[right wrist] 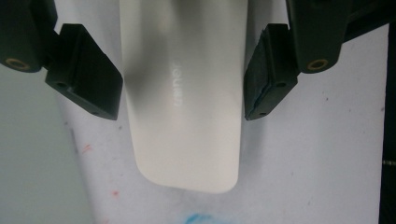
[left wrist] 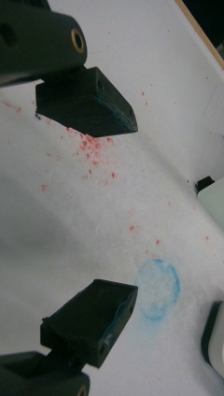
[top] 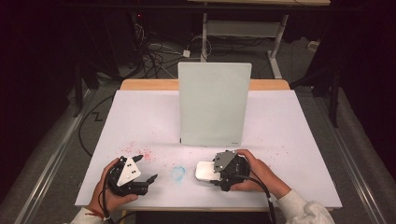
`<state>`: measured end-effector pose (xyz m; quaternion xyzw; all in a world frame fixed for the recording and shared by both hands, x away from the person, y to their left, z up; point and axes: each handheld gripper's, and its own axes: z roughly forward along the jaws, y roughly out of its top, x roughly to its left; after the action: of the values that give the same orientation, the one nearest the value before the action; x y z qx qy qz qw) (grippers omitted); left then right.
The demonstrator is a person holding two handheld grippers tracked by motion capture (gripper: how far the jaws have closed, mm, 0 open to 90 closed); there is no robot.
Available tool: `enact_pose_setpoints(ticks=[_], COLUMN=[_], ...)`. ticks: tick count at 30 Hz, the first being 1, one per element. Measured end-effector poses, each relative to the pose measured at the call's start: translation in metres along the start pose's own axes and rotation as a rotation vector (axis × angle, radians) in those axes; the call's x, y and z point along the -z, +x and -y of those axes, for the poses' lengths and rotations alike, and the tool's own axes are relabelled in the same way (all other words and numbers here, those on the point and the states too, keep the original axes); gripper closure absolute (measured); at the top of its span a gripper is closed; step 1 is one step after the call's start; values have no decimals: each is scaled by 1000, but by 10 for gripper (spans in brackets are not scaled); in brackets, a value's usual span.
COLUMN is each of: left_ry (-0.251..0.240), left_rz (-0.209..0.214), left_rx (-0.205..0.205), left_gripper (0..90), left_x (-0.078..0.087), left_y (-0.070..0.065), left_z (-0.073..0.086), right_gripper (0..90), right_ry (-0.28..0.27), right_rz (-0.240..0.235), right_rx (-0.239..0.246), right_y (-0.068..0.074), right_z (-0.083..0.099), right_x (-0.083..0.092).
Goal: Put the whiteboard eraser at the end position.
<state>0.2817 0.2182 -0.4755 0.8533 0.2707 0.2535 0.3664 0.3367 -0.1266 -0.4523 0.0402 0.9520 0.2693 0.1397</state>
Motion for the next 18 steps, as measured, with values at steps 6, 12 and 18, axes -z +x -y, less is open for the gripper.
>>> enact_pose_setpoints(ticks=[6,12,18], left_ry=[0,0,1], left_rz=[1,2,2], left_rx=[0,1,2], left_gripper=[188,188,188], left_x=[0,0,0], left_y=[0,0,0], left_z=[0,0,0], right_gripper=[312,309,294], right_ry=[-70,-126,-181], right_rz=[30,110,217], right_rx=[-33,-67,-106], right_y=[-2,-6,-11], right_z=[0,4,12], right_x=[10,24,39])
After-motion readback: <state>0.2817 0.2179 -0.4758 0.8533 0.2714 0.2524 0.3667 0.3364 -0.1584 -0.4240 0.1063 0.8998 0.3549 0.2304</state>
